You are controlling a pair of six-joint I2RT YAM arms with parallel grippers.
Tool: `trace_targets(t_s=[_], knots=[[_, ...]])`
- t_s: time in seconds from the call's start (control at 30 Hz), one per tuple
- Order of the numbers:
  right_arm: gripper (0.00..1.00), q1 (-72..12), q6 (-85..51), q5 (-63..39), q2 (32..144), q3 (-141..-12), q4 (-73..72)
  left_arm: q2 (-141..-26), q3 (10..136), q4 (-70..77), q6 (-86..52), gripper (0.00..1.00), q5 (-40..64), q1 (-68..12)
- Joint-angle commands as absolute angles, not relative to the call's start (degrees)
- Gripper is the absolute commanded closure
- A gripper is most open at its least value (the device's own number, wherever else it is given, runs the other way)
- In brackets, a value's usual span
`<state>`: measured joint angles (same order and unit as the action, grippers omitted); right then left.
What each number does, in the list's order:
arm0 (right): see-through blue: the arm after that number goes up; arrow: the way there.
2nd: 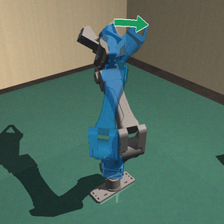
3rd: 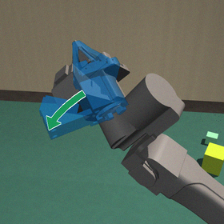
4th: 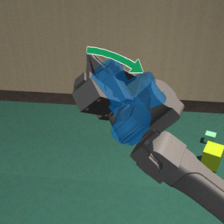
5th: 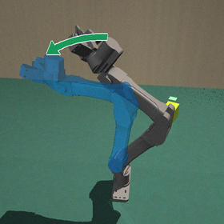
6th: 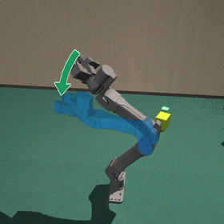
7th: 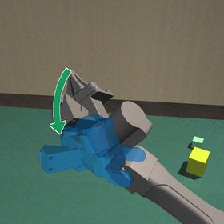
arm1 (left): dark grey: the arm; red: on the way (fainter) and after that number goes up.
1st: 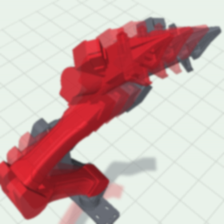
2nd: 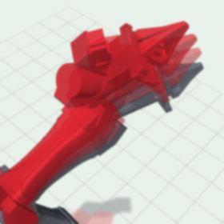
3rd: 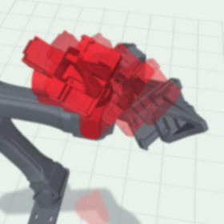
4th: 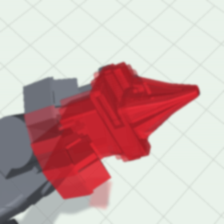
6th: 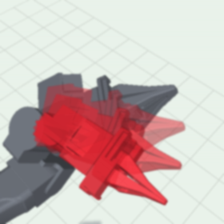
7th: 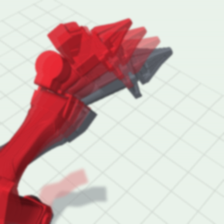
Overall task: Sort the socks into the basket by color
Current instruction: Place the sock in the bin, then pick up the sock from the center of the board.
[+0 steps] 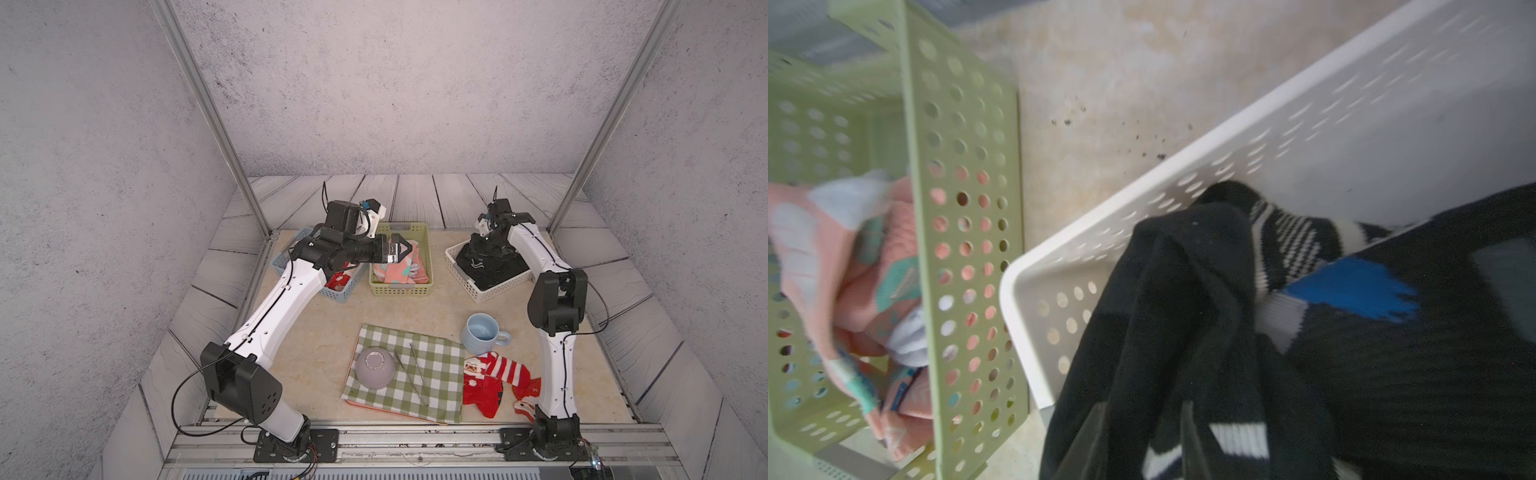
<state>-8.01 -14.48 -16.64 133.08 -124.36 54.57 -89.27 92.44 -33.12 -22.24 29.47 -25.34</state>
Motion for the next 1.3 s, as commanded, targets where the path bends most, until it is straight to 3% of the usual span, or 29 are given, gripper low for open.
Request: trace_targets(t_s=[0.0,0.2,0.33,0.47,0.63,1.07,1.27], knots=[[0.66,-7.3,-15.0,-16.0,134.8,-124.4,55.9,-87.6,91.2,-33.5,-21.1,0.00,28.4,-24.9],[0.52,-7.5,-15.1,-15.8,132.9,-127.4,55.9,-86.9,90.2,-34.9,-19.6,0.00,27.5,-25.0],[0.33,-7.4,-14.8,-15.1,128.7,-128.0,56.3,-86.4,89.4,-35.1,-19.0,0.00,27.4,-25.0],[0.02,-7.5,-15.7,-13.3,123.0,-125.7,59.0,-86.1,88.5,-35.0,-18.2,0.00,27.4,-25.2],[0.01,-7.7,-18.2,-12.0,114.2,-116.6,63.1,-86.5,88.9,-37.0,-15.6,0.00,24.3,-27.6],[0.01,-8.9,-27.2,-6.0,78.9,-76.5,69.5,-87.1,86.1,-34.7,-16.4,0.00,24.3,-30.9],[0.01,-8.9,-33.9,-6.4,70.8,-65.0,71.8,-87.1,85.3,-33.9,-16.8,0.00,25.3,-31.9]])
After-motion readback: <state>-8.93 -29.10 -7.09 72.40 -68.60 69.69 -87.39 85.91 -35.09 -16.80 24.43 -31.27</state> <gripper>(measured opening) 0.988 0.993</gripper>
